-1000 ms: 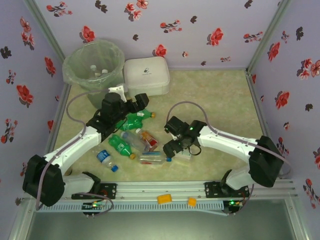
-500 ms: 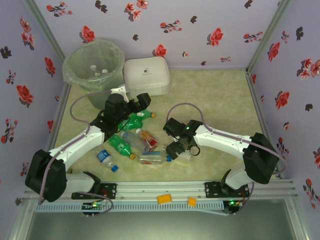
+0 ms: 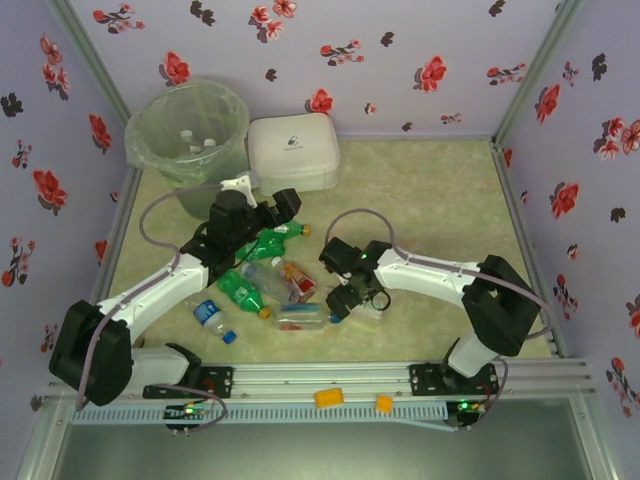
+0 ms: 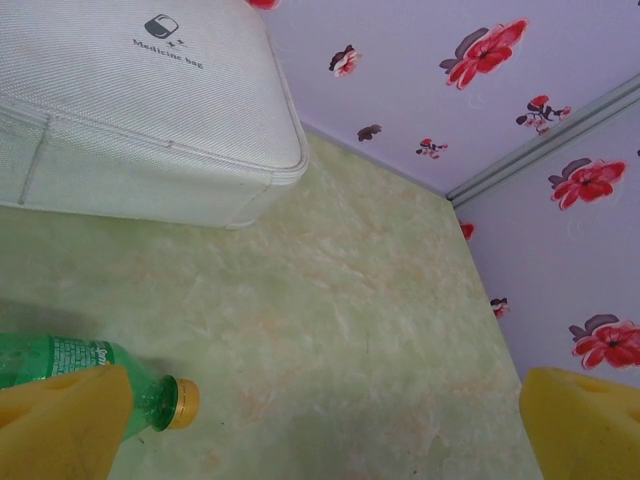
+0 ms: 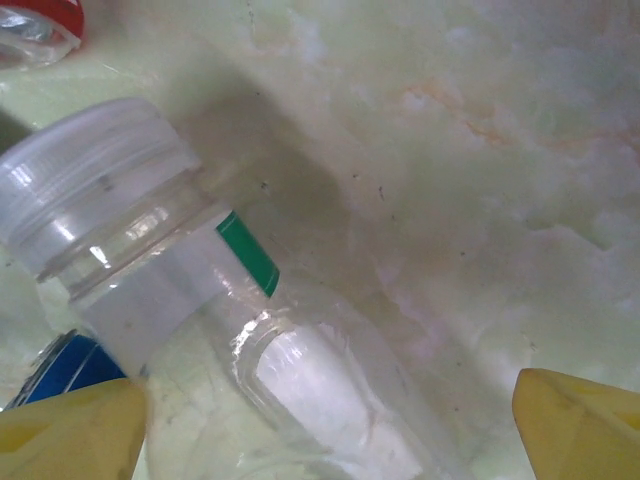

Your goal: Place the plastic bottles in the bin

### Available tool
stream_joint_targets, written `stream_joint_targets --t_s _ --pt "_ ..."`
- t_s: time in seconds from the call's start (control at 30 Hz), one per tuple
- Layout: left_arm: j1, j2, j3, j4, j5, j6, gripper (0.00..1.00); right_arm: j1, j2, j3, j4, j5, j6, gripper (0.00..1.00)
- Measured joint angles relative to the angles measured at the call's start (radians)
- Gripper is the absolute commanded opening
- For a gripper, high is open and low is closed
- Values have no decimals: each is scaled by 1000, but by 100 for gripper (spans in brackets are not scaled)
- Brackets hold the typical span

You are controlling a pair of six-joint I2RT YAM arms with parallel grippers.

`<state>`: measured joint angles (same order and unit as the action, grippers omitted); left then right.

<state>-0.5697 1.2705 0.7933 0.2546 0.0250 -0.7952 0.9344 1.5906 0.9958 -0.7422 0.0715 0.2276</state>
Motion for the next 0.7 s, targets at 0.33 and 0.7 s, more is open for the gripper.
stream_joint_targets --t_s 0.33,0.7 --pt "-2 -2 0 0 0 -9 100 -84 41 -5 97 -54 2 84" --pt "-4 -2 0 0 0 -12 100 -108 73 -15 150 -86 34 59"
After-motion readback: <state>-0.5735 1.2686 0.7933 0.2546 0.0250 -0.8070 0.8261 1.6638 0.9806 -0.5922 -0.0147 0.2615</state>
